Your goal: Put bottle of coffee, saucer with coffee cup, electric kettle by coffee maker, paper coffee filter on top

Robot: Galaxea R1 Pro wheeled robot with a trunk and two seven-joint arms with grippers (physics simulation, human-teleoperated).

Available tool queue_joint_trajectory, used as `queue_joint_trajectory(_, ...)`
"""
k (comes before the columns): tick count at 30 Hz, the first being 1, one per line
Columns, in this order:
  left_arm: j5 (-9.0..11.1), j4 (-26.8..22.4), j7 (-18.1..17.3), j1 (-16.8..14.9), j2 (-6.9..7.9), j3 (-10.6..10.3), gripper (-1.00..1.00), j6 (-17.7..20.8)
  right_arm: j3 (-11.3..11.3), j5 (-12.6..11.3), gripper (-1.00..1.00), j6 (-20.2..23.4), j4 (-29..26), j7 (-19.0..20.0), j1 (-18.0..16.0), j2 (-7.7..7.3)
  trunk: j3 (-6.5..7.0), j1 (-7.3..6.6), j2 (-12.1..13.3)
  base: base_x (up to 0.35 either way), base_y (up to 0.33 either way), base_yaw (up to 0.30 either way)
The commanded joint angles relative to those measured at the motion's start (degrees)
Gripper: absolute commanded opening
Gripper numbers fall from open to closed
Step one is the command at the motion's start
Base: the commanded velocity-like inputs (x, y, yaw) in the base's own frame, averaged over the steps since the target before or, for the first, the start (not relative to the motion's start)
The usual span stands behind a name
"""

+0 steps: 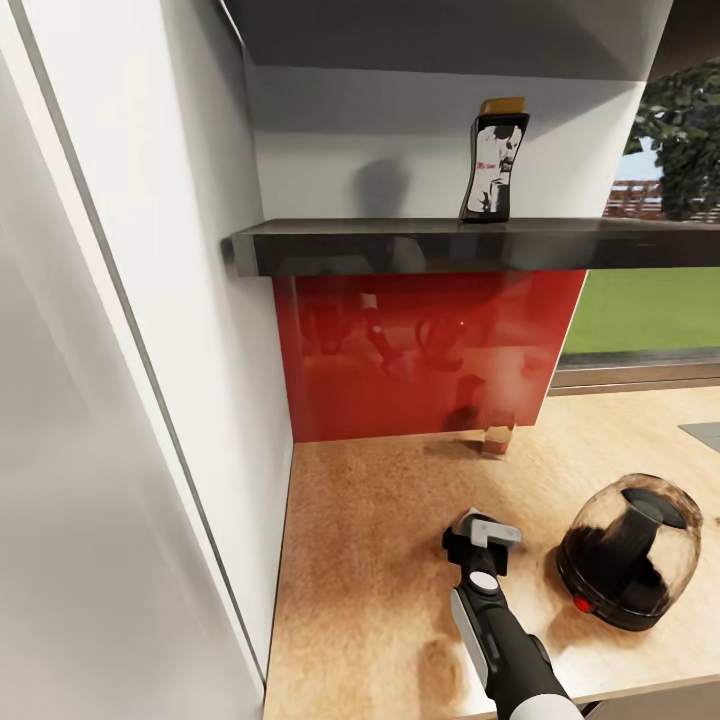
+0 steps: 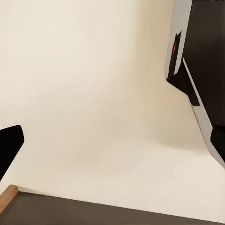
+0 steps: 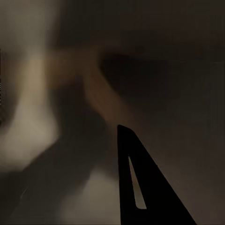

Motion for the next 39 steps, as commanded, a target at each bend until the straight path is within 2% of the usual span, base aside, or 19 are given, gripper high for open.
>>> queue_joint_trajectory(1, -0.4, 0.1, 0.1, -0.1, 0.01, 0.4, 1.00, -0.3, -0.1, -0.3, -1.00, 0.3, 1.6, 0.1, 0.0, 0.08, -0.12, 0.05, -0.1, 0.000, 0.000, 0.000)
queue_joint_trajectory(31, -0.4, 0.1, 0.1, -0.1, 0.02, 0.4, 1.00, -0.3, 0.1, -0.3, -1.00, 0.4, 0.1, 0.1, -0.1, 0.14, -0.12, 0.05, -0.1, 0.000, 0.000, 0.000)
queue_joint_trajectory(36, -0.4, 0.1, 0.1, 0.0, 0.06, 0.4, 1.00, -0.4, 0.6, -0.4, -1.00, 1.6, -10.4, 0.2, -0.1, 0.21, -0.12, 0.05, -0.1, 0.000, 0.000, 0.000)
queue_joint_trajectory(39, -0.4, 0.1, 0.1, 0.0, 0.03, 0.4, 1.00, -0.4, 4.2, -0.4, -1.00, 5.2, -16.8, 0.2, -0.1, 0.21, -0.12, 0.05, -0.1, 0.000, 0.000, 0.000)
